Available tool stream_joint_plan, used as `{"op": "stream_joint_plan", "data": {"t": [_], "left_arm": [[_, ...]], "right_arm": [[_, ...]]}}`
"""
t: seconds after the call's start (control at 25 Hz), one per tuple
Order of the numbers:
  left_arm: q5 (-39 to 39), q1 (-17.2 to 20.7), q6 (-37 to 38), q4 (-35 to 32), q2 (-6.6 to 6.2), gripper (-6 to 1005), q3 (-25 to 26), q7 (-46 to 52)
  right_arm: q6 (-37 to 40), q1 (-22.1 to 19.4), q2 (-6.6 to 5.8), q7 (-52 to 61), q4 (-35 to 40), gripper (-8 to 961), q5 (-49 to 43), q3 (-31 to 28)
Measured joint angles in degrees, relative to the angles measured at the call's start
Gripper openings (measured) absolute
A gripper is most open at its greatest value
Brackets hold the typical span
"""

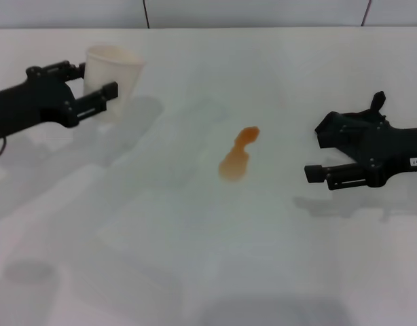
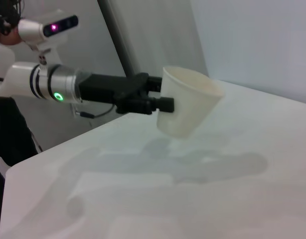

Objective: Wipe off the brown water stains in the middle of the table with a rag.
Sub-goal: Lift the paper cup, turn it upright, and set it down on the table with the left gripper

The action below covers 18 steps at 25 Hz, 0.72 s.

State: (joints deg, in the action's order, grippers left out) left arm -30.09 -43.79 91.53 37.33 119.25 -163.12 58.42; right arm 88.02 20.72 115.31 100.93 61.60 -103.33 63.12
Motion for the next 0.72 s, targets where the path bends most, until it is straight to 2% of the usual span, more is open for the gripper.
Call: {"op": "stream_joint_plan", "data": {"t": [0.72], "left_arm": [[-0.2,0.4,-13.5,-13.7,0.00,572,0.0,-10.7]], "right_arm": [[-0.2,0.0,0.00,0.2,0.1,827,0.2,1.5]]}}
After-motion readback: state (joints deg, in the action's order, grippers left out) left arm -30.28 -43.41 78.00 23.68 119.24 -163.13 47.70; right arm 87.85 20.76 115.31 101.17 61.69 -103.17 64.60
